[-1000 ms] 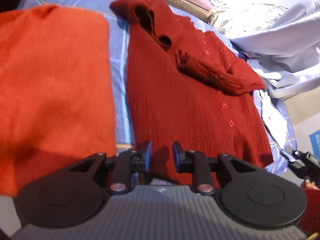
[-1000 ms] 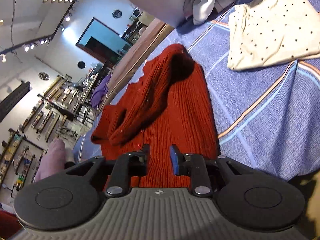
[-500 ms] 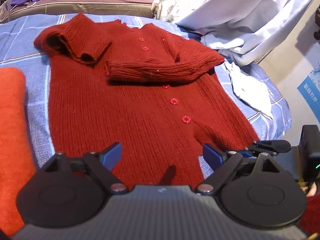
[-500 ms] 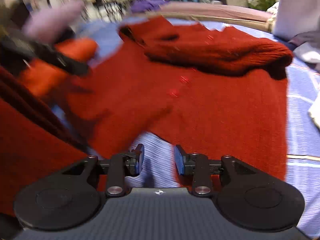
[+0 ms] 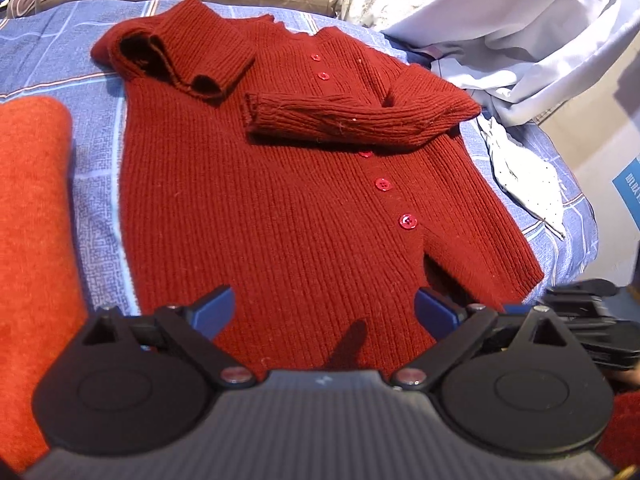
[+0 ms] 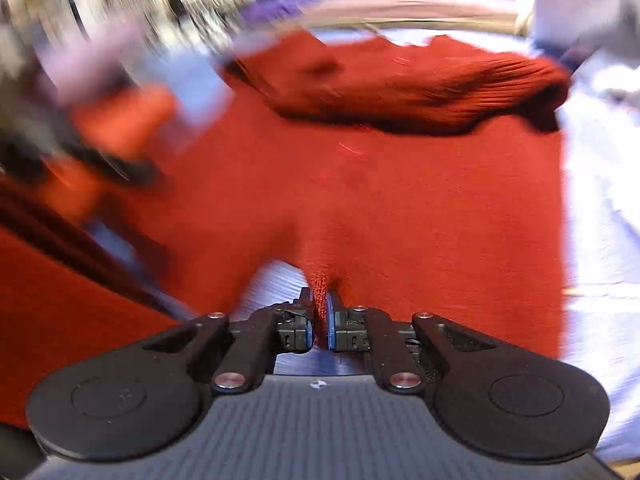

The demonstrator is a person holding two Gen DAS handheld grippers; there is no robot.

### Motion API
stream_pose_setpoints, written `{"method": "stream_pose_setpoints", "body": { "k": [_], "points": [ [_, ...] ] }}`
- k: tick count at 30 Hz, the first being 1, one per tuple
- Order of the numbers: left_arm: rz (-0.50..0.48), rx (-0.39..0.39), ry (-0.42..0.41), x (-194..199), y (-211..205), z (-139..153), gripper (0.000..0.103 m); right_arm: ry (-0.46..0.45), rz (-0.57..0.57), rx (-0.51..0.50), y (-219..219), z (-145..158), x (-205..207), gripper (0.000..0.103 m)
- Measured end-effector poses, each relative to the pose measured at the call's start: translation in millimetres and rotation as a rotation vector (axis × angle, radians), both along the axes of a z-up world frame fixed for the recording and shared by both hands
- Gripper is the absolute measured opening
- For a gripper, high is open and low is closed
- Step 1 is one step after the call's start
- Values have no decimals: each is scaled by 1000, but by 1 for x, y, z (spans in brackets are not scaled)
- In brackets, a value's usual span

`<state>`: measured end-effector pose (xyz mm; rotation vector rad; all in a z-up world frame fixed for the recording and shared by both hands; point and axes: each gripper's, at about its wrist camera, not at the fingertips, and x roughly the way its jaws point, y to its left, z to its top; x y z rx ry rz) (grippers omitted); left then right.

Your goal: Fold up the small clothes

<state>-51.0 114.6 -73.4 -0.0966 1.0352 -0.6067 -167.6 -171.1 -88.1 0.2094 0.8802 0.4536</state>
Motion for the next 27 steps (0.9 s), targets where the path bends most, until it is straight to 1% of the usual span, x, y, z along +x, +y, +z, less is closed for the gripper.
{"method": "stream_pose_setpoints", "body": {
  "k": [1,2,3,4,5,6,7,8,9,10,11,12,13,15,16,17,18,19,20,21,22,23,25,26,27],
  "points": [
    [7,-1,2,2,1,0,101,11,36,49,3,7,-1,12],
    [10,-1,4,3,2,-1,101,10,91,58,9,14,-2,12],
    [10,-1,4,4,2,-1,101,27,154,65,15,16,-2,7],
    [9,1,2,5,1,-1,101,48,211,63,21,14,-1,7],
    [6,5,-1,6,0,-1,101,33,235,12,29,10,-1,7],
    [-1,12,-5,6,-2,0,101,45,238,-20,33,3,-2,8],
    [-7,18,-13,6,-4,2,101,81,232,-17,34,-5,1,14],
    [-13,17,-27,5,-4,4,101,92,206,-9,33,-7,3,18],
    [-17,11,-44,4,-4,7,101,70,164,24,31,-3,3,22],
    [-20,7,-55,4,-4,8,101,44,133,78,25,3,7,23],
    [-27,6,-61,6,-7,9,101,11,96,129,20,10,12,27],
    [-36,10,-62,7,-10,8,101,-32,47,152,16,15,16,37],
    [-46,20,-64,9,-15,7,101,-57,20,130,17,17,23,44],
    [-56,45,-73,10,-23,8,100,-76,7,27,30,13,36,45],
    [-54,47,-71,11,-25,9,100,-54,13,6,39,6,42,45],
    [-54,40,-67,10,-24,11,100,16,14,14,46,-4,49,45],
    [-51,29,-65,10,-21,12,100,82,5,40,48,-14,55,46],
    [-42,23,-64,9,-18,12,100,116,1,74,51,-22,54,47],
    [-29,24,-60,9,-14,12,101,154,9,108,52,-29,50,53],
    [-13,28,-52,10,-11,11,101,188,8,112,52,-39,49,68],
    [1,29,-40,11,-8,8,101,210,-6,103,55,-47,46,81],
    [10,25,-29,12,-6,6,101,224,-27,109,55,-54,41,83],
    [13,11,-10,15,-4,2,101,246,-48,201,52,-65,35,85],
    [12,8,-6,16,-5,1,101,259,-71,252,51,-70,34,84],
    [8,8,-6,17,-6,1,101,260,-84,284,48,-76,34,58]
  ]
}}
